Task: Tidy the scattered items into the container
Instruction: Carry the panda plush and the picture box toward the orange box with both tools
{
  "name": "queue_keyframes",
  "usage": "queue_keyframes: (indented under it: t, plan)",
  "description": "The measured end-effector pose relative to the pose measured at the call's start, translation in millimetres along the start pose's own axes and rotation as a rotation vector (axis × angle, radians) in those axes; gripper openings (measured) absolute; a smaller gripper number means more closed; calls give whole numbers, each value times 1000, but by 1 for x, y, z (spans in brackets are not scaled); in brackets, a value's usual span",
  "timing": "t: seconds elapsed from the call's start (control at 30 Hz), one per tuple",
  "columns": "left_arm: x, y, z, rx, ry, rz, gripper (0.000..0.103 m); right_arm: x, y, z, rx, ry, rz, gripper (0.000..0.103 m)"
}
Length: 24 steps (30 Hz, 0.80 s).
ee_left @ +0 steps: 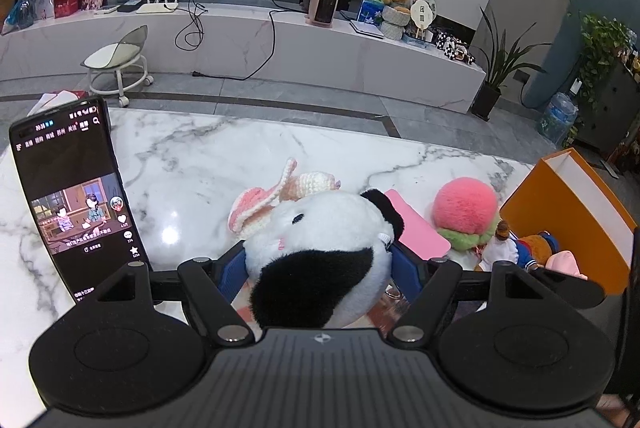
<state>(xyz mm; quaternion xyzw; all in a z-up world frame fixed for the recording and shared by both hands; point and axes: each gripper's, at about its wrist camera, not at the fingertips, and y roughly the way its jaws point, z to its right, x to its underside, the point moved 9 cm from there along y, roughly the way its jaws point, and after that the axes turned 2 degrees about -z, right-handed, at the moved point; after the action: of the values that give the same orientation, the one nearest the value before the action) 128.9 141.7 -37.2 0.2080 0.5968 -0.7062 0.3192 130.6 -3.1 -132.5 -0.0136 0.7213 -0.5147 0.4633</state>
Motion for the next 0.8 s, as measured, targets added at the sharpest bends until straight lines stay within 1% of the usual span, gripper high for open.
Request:
queue_keyframes:
  t: [0.33,0.53,0.8]
  plan:
    - [-4,-11,18,-12,32,11,86,-15,-37,28,27,43,78,90]
    - [-11,-21,32,-15,39,35,86,-20,-62,47,44,73,125,90]
    - [-26,-26,75,27,80,65,86,-27,-98,79,67,132,193,90]
